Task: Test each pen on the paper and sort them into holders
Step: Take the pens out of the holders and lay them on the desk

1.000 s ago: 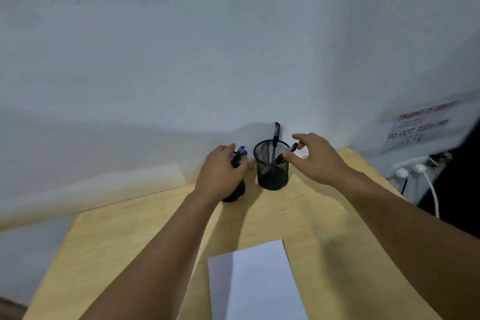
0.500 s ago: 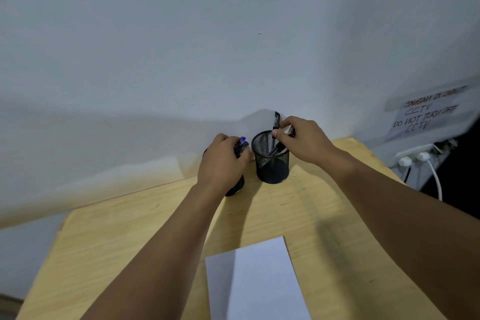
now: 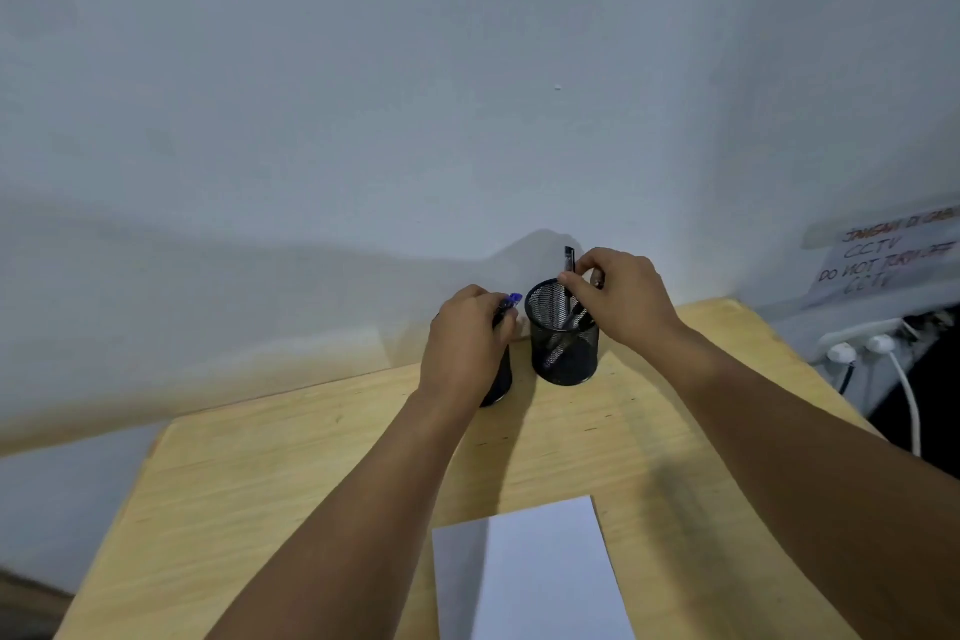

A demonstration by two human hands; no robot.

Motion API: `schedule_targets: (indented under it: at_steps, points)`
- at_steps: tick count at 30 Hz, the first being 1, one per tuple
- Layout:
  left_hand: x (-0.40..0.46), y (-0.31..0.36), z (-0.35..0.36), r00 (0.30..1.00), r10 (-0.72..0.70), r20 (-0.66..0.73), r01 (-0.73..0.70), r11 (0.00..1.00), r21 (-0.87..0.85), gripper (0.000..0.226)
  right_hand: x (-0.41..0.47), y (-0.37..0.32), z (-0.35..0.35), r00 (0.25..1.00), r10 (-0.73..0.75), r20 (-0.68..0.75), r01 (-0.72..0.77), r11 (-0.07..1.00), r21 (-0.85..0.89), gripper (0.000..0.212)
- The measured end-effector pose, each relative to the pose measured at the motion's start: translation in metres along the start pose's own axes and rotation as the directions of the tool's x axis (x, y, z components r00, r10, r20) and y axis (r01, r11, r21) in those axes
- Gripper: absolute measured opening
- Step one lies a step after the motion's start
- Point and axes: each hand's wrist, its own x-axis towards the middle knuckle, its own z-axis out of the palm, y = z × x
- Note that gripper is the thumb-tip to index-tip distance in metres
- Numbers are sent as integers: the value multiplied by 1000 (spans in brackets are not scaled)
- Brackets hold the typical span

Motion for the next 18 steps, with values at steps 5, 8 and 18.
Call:
schedule_targets:
  at_steps: [5, 8, 18]
  points:
    - [-2, -1, -5, 990, 42, -135, -55, 994, -95, 15, -12, -8, -20, 988, -142, -56, 146, 986, 79, 16]
    - [-2, 8, -16, 968, 81, -235, -122, 979, -163, 13, -16, -21, -33, 968, -220, -123, 233, 967, 105, 13]
    - [-18, 33, -105, 914, 78, -399, -208, 933, -295, 14, -33, -104, -67, 886, -365, -284, 434, 870, 236, 17]
